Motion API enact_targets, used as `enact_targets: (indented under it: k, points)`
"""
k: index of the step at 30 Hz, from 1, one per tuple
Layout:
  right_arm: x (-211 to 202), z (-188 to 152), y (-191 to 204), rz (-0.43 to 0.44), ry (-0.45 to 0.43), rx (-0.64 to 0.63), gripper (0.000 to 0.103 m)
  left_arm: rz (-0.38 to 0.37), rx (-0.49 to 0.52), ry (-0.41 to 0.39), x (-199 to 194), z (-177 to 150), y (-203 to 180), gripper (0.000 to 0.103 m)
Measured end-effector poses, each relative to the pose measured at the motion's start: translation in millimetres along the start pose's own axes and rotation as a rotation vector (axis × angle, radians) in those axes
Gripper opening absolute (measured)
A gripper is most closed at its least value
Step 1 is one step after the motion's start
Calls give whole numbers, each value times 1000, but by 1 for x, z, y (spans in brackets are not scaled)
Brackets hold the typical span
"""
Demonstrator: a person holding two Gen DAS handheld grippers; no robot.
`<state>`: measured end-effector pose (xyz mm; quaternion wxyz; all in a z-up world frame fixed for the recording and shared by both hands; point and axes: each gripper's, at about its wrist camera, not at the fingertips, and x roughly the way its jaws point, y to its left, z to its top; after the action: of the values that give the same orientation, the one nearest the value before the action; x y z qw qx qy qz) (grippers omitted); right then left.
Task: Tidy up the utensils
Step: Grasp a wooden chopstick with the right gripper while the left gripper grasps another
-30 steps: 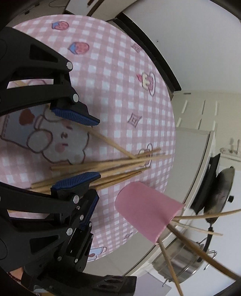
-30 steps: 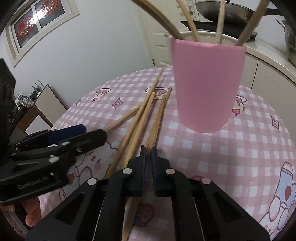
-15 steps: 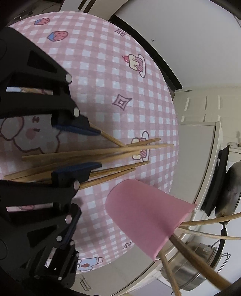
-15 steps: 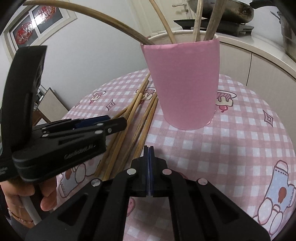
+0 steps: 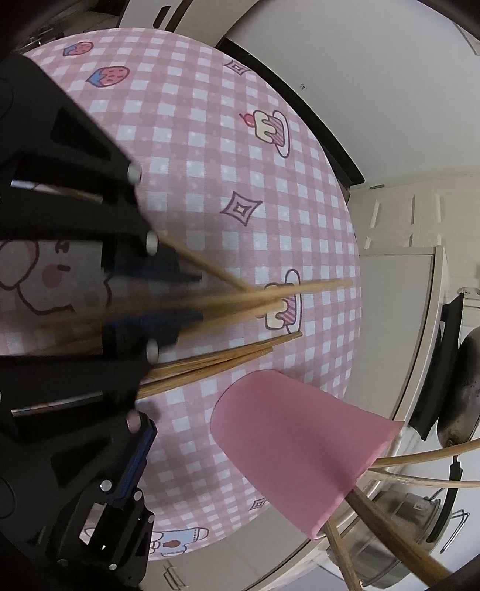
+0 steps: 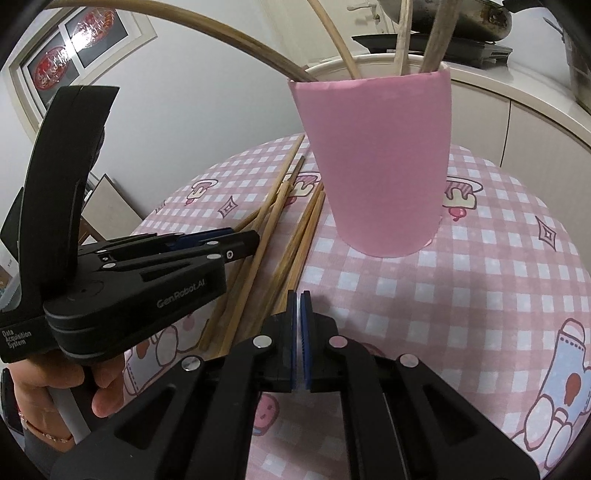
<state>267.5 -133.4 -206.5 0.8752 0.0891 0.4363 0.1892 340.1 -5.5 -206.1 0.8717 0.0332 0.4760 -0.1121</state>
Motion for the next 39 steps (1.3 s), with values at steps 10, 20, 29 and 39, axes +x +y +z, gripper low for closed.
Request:
enact_targets:
  k: [10, 20, 29, 39]
  points:
    - [13, 5, 16, -26, 26, -23, 4, -15, -31, -9, -9, -18, 17, 6]
    - [26, 10, 31, -121, 49, -66, 13, -29, -39, -15, -29, -50, 26, 6]
    - [42, 12, 46, -191, 65, -136, 9, -41, -38, -4, -47, -76, 28, 6]
    - [-2, -31, 35, -111, 127, -103, 5, -51, -41, 13, -79, -123, 22, 6]
